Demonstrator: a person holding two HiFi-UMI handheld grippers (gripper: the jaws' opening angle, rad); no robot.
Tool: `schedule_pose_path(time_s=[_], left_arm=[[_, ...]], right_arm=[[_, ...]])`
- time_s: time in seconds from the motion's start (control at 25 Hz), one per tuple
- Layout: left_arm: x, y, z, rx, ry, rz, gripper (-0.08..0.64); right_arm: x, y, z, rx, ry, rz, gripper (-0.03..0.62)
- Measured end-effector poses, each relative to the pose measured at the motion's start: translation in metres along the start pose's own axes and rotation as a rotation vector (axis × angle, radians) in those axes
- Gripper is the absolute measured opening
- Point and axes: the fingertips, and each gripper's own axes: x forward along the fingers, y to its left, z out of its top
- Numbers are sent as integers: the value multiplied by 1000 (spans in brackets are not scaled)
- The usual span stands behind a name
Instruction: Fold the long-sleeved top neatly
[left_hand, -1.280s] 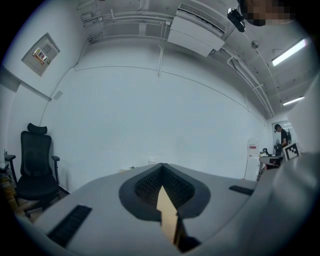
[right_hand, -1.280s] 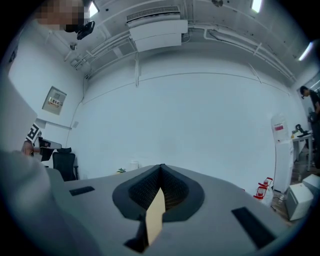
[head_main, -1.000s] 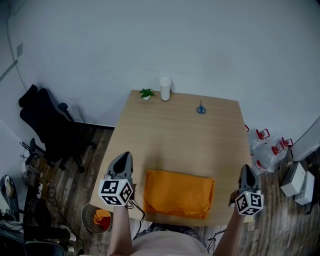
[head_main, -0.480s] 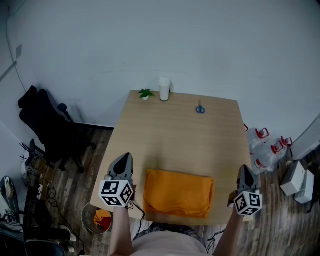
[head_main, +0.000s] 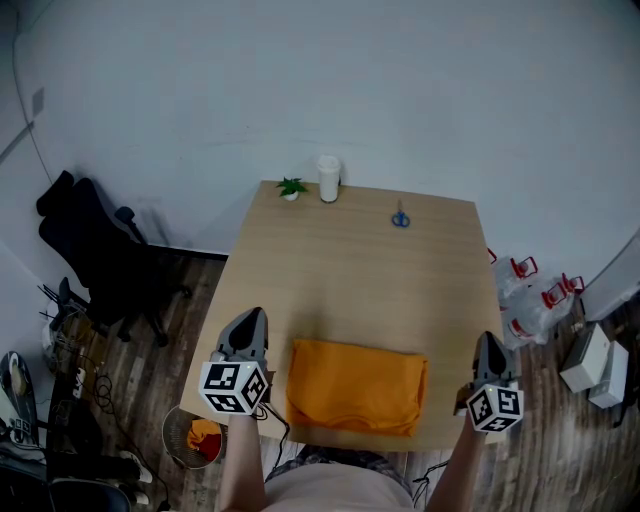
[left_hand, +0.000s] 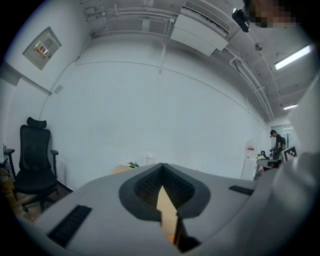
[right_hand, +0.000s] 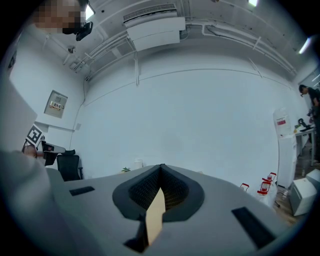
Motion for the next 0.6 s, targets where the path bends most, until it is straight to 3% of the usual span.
schedule_pose_path(time_s=[0.6], left_arm=[[0, -1, -1, -6, 1, -2, 0]], right_arm=[[0, 1, -1, -4, 0, 2, 6]])
